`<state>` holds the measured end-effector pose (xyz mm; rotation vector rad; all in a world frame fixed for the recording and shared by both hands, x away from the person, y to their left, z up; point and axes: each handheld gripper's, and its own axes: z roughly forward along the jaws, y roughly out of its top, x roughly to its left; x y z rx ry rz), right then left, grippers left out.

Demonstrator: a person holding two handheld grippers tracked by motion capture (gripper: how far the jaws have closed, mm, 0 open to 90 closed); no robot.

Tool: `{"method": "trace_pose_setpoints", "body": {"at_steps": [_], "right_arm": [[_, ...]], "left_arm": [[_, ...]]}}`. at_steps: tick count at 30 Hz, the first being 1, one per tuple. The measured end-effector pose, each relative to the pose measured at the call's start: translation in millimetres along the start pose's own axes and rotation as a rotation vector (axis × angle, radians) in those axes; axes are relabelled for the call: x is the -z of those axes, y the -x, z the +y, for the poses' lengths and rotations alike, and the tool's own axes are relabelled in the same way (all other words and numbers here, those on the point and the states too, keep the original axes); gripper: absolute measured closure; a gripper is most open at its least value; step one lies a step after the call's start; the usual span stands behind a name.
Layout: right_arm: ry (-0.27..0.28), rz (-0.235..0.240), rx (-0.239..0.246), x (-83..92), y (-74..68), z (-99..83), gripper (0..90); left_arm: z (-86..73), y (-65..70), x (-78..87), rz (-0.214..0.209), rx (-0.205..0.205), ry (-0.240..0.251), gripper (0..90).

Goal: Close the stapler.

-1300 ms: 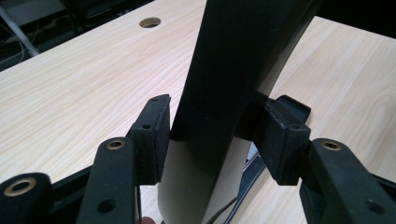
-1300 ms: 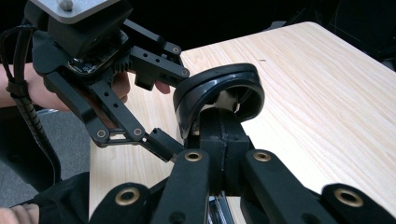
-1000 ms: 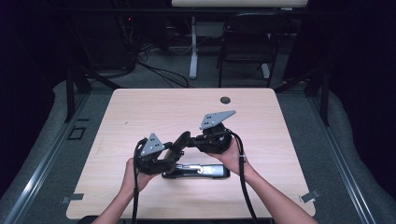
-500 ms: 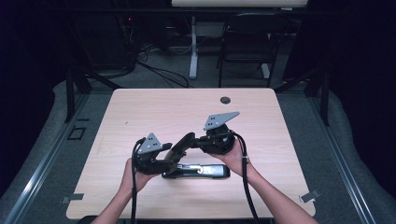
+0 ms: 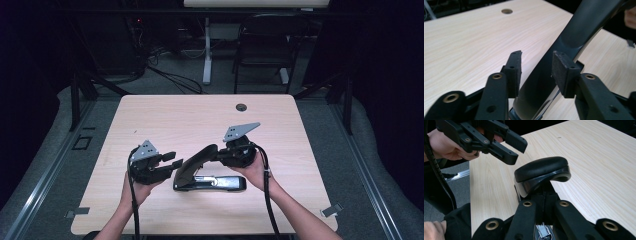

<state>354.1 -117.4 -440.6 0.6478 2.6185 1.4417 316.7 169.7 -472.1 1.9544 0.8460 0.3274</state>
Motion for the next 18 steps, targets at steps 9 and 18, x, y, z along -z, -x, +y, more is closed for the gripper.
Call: {"method": "trace_pose_setpoints", "body": {"at_steps": [9, 18], "right_arm": [[-0.018, -0.012, -0.002, 3.1, 2.4, -5.2, 90.0], [-0.026, -0.022, -0.007, 6.3, 4.6, -9.3, 90.0]], "left_arm": [[-5.5, 3.4, -12.9, 0.01, -0.006, -0.084, 69.7], [-7.3, -0.6, -11.6, 0.024, 0.006, -0.097, 74.7]]}}
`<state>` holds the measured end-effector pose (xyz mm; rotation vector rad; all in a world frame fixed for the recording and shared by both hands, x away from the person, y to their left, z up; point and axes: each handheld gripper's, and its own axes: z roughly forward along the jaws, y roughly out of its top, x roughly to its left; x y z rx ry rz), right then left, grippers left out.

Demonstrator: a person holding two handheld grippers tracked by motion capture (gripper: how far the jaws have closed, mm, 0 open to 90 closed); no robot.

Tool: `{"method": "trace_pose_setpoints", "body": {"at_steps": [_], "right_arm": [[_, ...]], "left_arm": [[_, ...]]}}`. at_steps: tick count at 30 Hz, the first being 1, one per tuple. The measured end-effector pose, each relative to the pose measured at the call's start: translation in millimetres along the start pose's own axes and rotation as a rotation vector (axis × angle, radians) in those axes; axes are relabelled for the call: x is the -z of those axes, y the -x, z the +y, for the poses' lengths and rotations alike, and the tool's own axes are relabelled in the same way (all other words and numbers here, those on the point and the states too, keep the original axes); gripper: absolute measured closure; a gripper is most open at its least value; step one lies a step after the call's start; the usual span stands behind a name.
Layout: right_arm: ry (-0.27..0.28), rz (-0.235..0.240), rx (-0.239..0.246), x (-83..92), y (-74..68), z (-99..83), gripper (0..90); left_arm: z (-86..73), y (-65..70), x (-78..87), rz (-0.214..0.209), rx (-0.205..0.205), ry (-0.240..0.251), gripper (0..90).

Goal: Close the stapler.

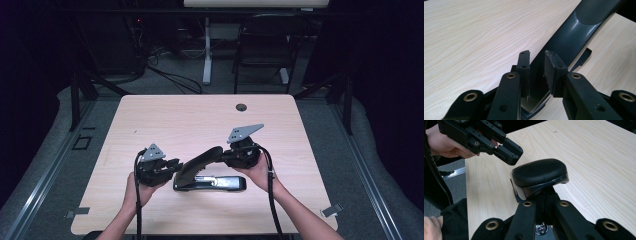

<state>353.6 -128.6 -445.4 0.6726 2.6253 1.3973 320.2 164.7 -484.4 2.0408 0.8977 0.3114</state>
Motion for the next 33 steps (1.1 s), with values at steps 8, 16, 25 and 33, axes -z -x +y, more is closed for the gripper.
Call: {"method": "trace_pose_setpoints", "body": {"at_steps": [8, 16, 25, 33], "right_arm": [[-0.005, -0.009, -0.005, 3.5, 2.3, -3.8, 90.0], [-0.009, -0.015, -0.013, 6.9, 4.7, -7.8, 90.0], [-0.014, -0.024, -0.017, 9.2, 6.6, -11.6, 90.0], [-0.029, -0.034, -0.024, 11.8, 9.2, -18.2, 90.0]], "left_arm": [[-0.6, -7.1, 4.7, 0.02, 0.016, 0.007, 74.9], [-3.7, -20.8, 11.8, 0.051, 0.057, 0.019, 71.4], [-5.4, -32.8, 16.3, 0.087, 0.091, 0.002, 56.2], [-7.8, -44.2, 19.2, 0.108, 0.142, -0.006, 38.5]]}}
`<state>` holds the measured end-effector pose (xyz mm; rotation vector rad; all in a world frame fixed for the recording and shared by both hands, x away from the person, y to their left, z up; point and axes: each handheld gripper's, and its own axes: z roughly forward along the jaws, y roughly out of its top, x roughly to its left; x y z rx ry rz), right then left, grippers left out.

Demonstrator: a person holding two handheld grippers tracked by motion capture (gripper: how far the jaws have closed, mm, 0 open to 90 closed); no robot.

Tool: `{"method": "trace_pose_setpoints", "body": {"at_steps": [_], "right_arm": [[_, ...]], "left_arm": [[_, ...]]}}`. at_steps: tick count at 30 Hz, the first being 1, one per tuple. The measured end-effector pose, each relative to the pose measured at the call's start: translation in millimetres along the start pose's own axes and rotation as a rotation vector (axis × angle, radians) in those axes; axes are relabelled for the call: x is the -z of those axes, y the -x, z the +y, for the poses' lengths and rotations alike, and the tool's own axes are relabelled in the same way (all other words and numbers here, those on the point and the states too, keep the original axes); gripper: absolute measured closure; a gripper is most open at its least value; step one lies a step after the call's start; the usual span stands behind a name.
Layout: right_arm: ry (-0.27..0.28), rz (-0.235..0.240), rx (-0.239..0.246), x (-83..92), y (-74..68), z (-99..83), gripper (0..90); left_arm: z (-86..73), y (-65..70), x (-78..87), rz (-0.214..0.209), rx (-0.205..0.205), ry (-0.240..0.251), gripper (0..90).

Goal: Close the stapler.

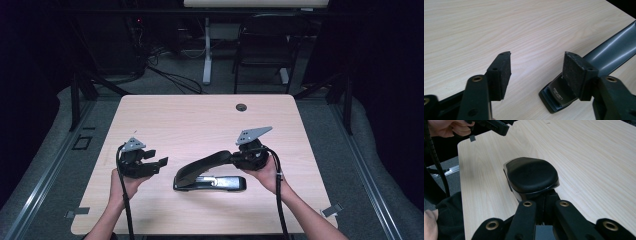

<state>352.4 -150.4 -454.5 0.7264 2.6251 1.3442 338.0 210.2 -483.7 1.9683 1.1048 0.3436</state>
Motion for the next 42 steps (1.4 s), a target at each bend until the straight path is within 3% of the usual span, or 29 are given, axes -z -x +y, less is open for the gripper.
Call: {"method": "trace_pose_setpoints", "body": {"at_steps": [10, 13, 15, 17, 29, 42], "right_arm": [[-0.009, 0.001, -0.003, 0.8, 1.5, -3.0, 90.0], [-0.008, 0.0, -0.004, 0.8, 1.6, -3.4, 90.0], [-0.008, 0.0, -0.005, 0.7, 1.8, -3.8, 90.0], [-0.008, -0.001, -0.008, 0.8, 2.1, -4.5, 90.0], [-0.032, -0.017, -0.015, 2.4, 5.9, -14.0, 90.0], [-0.047, -0.025, -0.024, 2.2, 7.8, -20.9, 90.0]], "left_arm": [[-0.8, -2.1, -1.6, -0.002, 0.007, -0.012, 28.1], [-1.4, -0.3, -2.4, -0.01, -0.007, -0.018, 35.4], [-1.9, 2.2, -3.8, -0.012, -0.032, -0.029, 44.7], [-2.0, 4.1, -5.2, -0.019, -0.038, -0.043, 44.7], [-1.3, 3.1, -7.3, 0.0, -0.01, -0.049, 25.1], [-1.6, 2.3, -7.5, 0.004, -0.012, -0.045, 19.1]]}}
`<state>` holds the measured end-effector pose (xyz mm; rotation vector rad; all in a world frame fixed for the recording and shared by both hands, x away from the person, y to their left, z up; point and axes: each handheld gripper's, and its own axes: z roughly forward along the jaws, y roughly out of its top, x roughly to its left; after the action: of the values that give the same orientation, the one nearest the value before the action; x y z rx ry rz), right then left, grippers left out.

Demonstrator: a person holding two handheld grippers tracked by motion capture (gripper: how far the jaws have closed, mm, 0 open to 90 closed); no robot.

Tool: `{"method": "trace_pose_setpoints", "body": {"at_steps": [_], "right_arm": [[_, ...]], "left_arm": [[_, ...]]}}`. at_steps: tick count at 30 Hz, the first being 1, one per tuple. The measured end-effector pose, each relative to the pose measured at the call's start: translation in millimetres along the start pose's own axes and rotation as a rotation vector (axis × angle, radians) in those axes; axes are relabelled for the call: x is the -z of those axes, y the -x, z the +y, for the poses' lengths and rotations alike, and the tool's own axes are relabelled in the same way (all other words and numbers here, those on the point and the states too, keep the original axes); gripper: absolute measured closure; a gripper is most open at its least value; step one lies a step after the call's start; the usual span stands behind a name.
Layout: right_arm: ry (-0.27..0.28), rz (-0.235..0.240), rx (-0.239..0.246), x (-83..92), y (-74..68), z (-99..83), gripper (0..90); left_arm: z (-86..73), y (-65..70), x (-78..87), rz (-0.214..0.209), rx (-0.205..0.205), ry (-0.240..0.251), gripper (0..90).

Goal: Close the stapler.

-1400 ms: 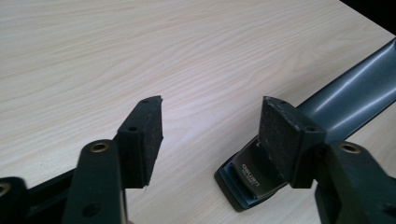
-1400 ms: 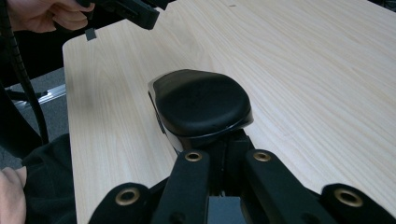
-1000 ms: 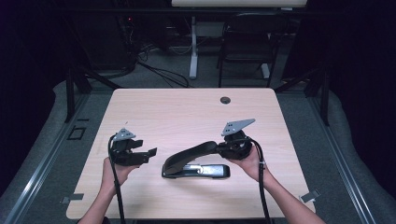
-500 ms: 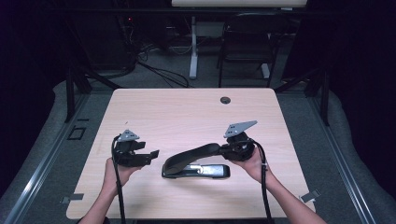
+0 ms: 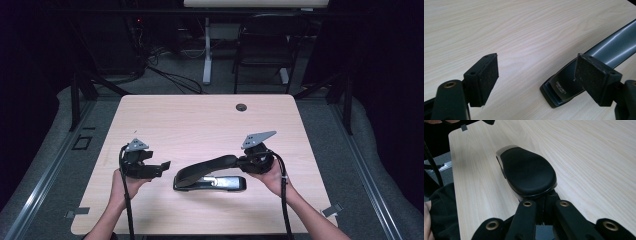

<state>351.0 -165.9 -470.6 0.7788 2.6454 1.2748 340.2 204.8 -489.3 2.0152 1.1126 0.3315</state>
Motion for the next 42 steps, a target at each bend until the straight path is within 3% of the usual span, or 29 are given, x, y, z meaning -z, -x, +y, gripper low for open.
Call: {"method": "trace_pose_setpoints", "body": {"at_steps": [30, 42], "right_arm": [[-0.058, -0.016, -0.026, -4.6, 7.8, -19.3, 90.0], [-0.139, -0.028, -0.04, -11.0, 13.1, -33.6, 90.0]], "left_arm": [[-0.6, 0.3, -1.5, -0.003, -0.003, -0.014, 17.6], [-0.9, 0.5, -2.5, -0.011, -0.011, -0.027, 17.5]]}}
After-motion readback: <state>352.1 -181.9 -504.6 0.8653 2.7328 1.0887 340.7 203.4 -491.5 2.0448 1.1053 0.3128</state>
